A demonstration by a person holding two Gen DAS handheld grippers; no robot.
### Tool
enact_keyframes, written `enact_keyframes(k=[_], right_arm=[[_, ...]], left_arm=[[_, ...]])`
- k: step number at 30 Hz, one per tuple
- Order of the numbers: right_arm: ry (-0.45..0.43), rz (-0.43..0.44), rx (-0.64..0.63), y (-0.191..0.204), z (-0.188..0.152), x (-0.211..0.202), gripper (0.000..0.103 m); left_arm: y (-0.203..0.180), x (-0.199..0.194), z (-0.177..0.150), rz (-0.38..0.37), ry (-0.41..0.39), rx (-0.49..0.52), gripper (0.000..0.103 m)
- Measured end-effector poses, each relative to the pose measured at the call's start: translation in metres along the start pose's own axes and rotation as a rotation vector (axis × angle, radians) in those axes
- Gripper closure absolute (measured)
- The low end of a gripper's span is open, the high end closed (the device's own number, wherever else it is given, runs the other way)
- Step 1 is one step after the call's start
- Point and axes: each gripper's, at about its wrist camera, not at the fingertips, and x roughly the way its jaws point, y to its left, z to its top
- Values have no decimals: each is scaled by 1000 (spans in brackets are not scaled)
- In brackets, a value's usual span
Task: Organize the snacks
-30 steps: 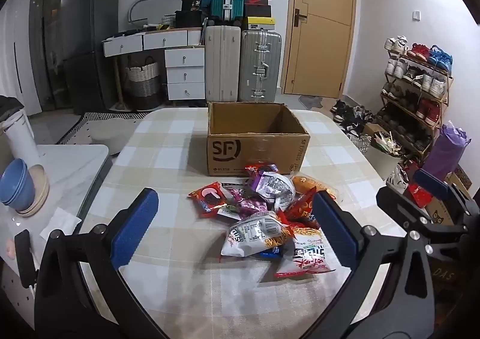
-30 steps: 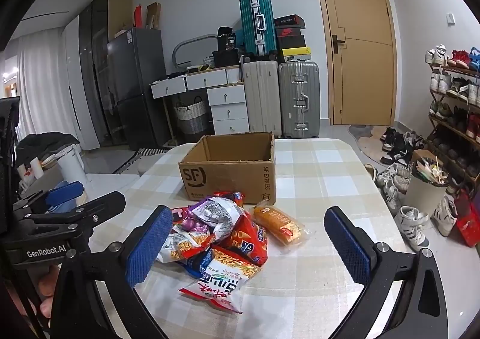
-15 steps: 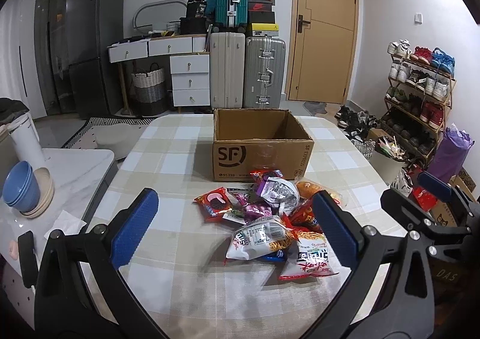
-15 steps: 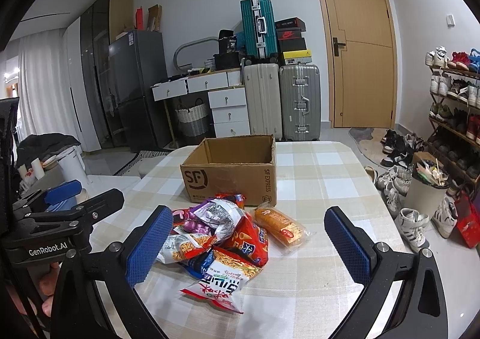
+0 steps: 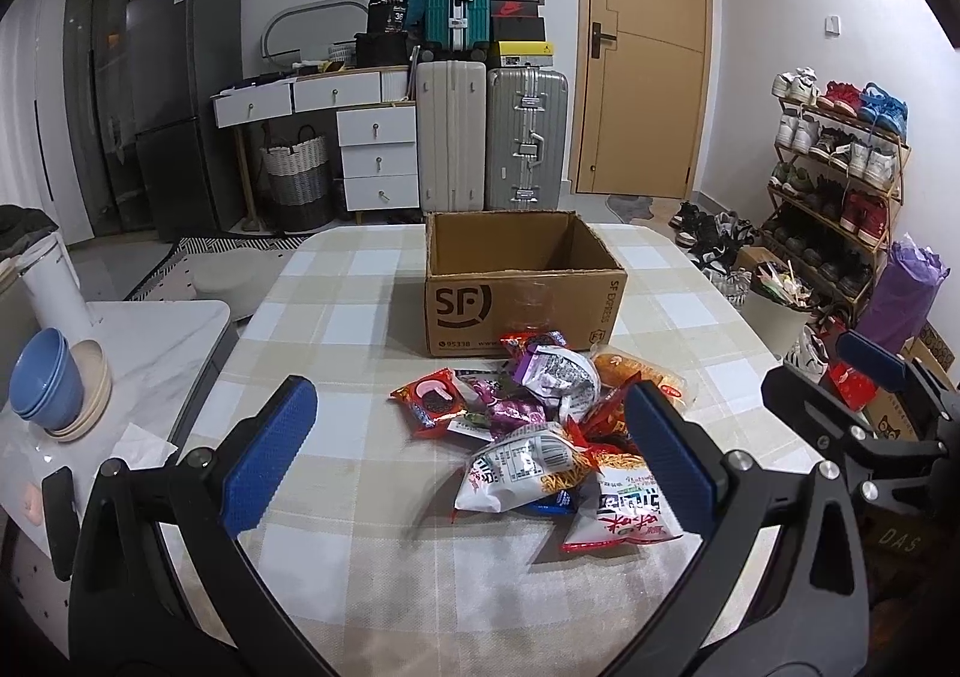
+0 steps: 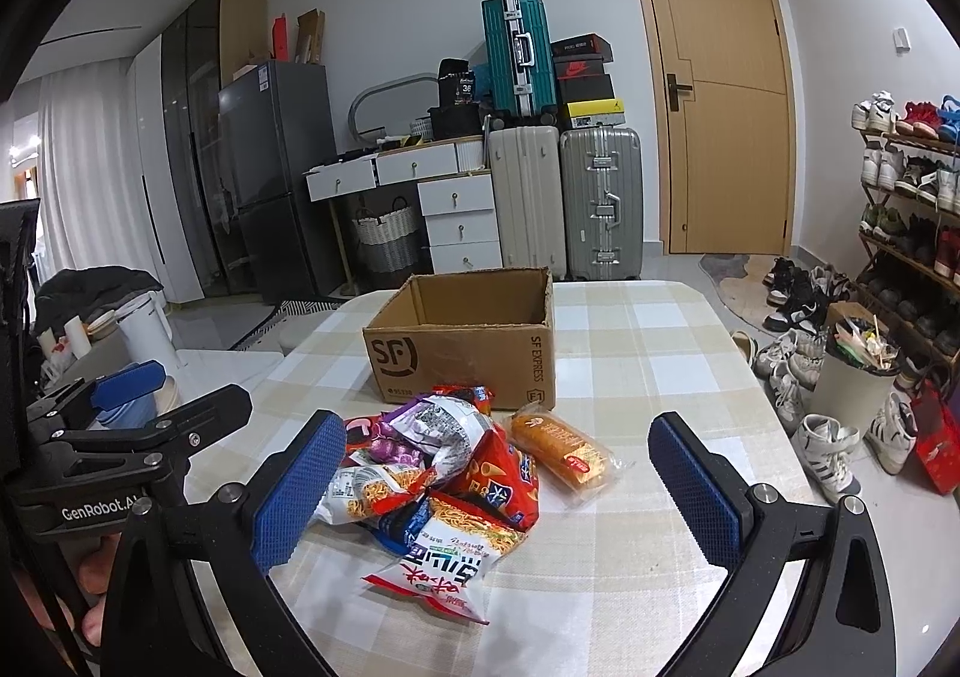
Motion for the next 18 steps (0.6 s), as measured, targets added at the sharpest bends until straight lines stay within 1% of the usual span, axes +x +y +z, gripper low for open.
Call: enact_keyframes(k=[18], right_arm=[[6,4,0,1,-1,0,0]], left_arm=[[3,-1,0,-7,6,-12,1]])
